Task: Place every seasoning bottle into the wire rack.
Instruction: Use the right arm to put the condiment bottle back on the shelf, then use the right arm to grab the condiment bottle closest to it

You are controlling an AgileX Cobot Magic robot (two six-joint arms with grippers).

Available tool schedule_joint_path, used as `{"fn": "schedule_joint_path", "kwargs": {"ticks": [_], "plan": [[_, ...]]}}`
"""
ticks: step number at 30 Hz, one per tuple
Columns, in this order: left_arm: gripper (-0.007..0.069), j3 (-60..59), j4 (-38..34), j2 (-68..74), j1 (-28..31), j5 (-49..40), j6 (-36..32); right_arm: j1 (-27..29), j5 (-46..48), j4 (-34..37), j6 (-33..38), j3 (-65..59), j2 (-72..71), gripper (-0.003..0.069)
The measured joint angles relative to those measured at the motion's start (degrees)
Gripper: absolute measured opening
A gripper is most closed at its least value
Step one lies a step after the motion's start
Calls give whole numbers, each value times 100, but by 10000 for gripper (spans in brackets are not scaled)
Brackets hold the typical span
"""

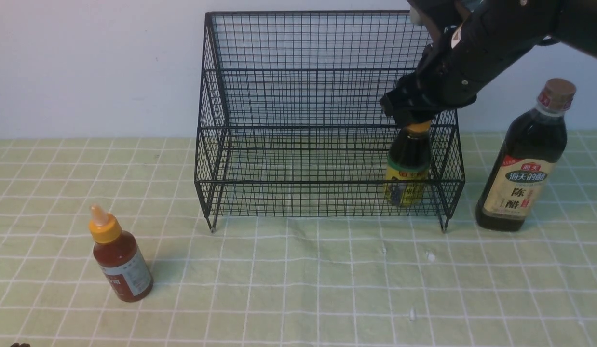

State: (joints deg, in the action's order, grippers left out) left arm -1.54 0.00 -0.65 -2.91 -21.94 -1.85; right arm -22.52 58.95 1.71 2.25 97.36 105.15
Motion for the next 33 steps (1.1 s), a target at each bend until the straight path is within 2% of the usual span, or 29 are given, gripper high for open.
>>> {"fn": "schedule_joint_path", "kwargs": {"ticks": [3, 7, 8, 13, 16, 19, 23, 25, 26, 29, 33], "plan": [[-6, 0, 0, 0, 0, 0, 0, 0, 71, -13, 0, 0, 61, 284], [-6, 0, 0, 0, 0, 0, 0, 0, 220, -13, -5, 0, 99, 340], [-6, 0, 0, 0, 0, 0, 0, 0, 332, -13, -16, 0, 99, 392], [-6, 0, 0, 0, 0, 0, 0, 0, 459, -171, -354, 0, -139, 536], [-6, 0, 0, 0, 0, 0, 0, 0, 477, -394, -437, 0, -462, 568], [-6, 0, 0, 0, 0, 0, 0, 0, 560, -763, -508, 4, -913, 575], [-6, 0, 0, 0, 0, 0, 0, 76, 730, -1390, -981, 18, -1544, 576], [-6, 0, 0, 0, 0, 0, 0, 226, 774, -1554, -1108, 37, -1742, 576], [-6, 0, 0, 0, 0, 0, 0, 505, 872, -1628, -1164, 58, -1867, 576], [-6, 0, 0, 0, 0, 0, 0, 956, 1150, -1562, -1192, 58, -1898, 576], [-6, 0, 0, 0, 0, 0, 0, 1573, 1313, -1054, -1093, 58, -1687, 576]]}}
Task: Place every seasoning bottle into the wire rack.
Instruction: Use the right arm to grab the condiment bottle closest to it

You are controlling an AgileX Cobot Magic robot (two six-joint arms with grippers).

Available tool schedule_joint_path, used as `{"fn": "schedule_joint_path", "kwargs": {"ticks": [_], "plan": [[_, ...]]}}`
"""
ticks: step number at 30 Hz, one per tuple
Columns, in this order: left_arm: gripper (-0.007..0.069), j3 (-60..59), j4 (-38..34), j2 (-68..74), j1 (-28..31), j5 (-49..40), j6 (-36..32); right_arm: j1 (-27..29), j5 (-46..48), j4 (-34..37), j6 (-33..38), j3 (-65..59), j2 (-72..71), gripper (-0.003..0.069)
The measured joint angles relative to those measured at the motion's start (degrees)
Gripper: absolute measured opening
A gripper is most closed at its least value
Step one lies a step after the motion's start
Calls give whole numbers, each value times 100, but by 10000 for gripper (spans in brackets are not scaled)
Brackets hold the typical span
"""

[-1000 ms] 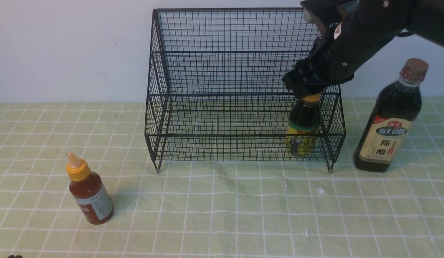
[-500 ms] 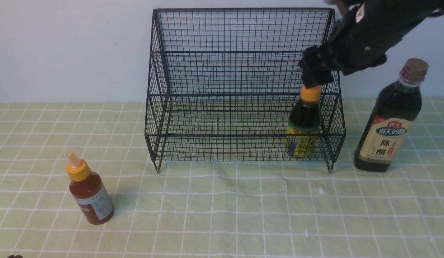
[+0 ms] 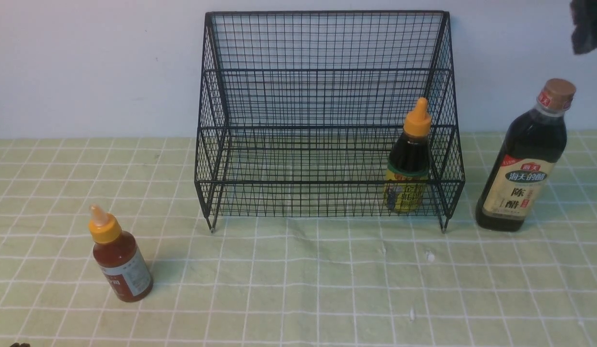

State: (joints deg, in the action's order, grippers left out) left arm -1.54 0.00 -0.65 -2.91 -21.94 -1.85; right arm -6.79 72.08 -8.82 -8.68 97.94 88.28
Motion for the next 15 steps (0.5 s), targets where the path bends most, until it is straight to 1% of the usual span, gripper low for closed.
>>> {"fn": "schedule_joint_path", "kwargs": {"ticks": [3, 6, 15], "plan": [[-6, 0, 0, 0, 0, 0, 0, 234, 13, 365, 150, 0, 205, 576], [-6, 0, 0, 0, 0, 0, 0, 290, -55, 624, 248, -5, 450, 576], [-6, 0, 0, 0, 0, 0, 0, 290, -335, 787, 317, -5, 1067, 576]]}}
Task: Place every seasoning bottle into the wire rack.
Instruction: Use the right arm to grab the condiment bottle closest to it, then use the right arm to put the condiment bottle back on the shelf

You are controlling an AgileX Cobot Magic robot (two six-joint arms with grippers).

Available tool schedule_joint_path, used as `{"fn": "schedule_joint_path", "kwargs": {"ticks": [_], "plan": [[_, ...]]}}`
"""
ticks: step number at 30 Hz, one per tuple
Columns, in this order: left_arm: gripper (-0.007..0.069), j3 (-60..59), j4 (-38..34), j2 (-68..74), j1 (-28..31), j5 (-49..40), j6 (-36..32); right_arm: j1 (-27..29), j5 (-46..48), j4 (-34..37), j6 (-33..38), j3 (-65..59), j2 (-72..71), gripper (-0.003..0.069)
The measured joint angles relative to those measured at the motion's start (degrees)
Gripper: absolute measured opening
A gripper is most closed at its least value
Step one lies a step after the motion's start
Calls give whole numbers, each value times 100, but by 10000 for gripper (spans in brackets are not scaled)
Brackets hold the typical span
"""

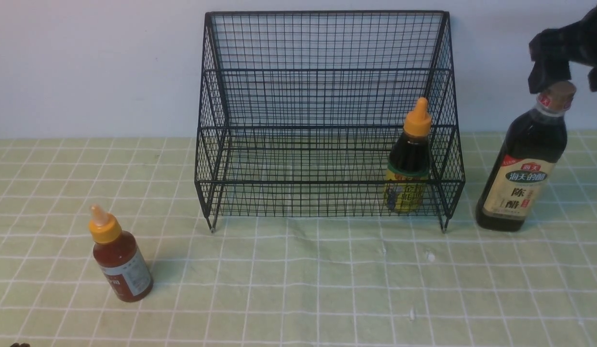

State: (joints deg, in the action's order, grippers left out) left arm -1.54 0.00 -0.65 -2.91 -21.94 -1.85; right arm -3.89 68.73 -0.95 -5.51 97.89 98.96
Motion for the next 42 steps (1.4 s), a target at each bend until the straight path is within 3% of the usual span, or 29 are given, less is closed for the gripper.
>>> {"fn": "schedule_joint_path", "kwargs": {"ticks": [5, 6, 7, 10, 20, 31, 36, 42], "plan": [[-6, 0, 0, 0, 0, 0, 0, 0, -6, 14, 17, 0, 236, 555], [-6, 0, 0, 0, 0, 0, 0, 0, -13, 14, 17, 0, 304, 498], [-6, 0, 0, 0, 0, 0, 0, 0, -13, 14, 17, 0, 310, 498], [-6, 0, 0, 0, 0, 0, 0, 0, 35, 60, 26, 0, 334, 312], [-6, 0, 0, 0, 0, 0, 0, 0, 337, 95, 222, 294, -28, 325], [-6, 0, 0, 0, 0, 0, 0, 0, 263, 241, 479, 2660, -195, 325], [-6, 0, 0, 0, 0, 0, 0, 0, -474, 1082, 550, 3195, -213, 325], [-6, 0, 0, 0, 0, 0, 0, 0, -679, 2755, 1188, 3207, -54, 325]]}}
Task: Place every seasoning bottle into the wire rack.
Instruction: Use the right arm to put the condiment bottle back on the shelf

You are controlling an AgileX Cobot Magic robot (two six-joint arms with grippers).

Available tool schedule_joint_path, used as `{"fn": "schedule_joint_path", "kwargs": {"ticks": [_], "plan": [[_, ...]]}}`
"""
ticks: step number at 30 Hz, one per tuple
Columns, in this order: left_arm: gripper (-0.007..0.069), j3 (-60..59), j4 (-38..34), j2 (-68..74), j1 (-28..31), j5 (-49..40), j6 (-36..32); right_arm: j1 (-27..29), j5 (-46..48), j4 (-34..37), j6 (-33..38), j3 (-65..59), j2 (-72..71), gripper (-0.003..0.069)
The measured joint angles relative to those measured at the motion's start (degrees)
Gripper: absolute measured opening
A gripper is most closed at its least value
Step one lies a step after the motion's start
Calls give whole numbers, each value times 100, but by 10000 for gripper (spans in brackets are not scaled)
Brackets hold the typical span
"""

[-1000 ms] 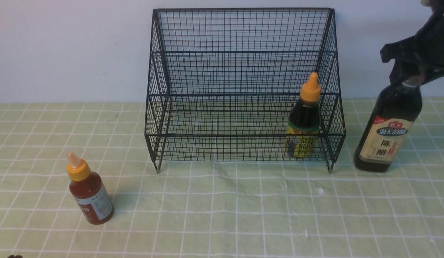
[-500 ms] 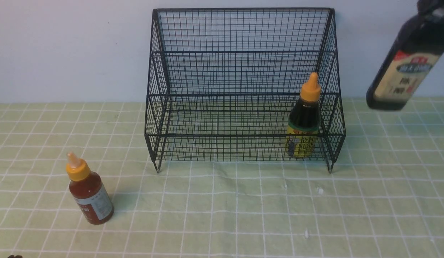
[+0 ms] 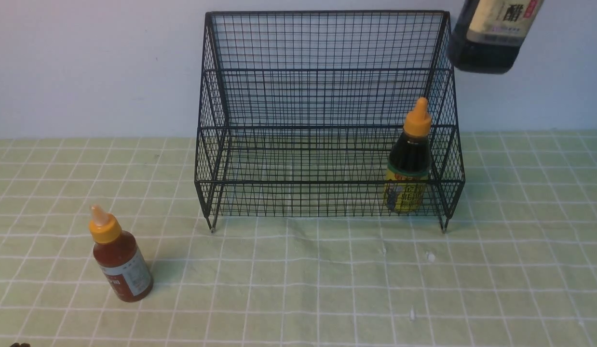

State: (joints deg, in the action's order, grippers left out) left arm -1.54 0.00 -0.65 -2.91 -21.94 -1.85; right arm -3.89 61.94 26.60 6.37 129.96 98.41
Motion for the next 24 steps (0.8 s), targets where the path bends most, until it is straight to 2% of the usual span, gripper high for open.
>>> {"fn": "schedule_joint_path", "kwargs": {"ticks": [5, 15, 24], "plan": [[-6, 0, 0, 0, 0, 0, 0, 0, -97, 431, 302, 0, 361, 325], [-6, 0, 0, 0, 0, 0, 0, 0, -405, 529, 492, -7, 799, 325], [-6, 0, 0, 0, 0, 0, 0, -95, -250, 436, 526, -7, 1341, 325]]}}
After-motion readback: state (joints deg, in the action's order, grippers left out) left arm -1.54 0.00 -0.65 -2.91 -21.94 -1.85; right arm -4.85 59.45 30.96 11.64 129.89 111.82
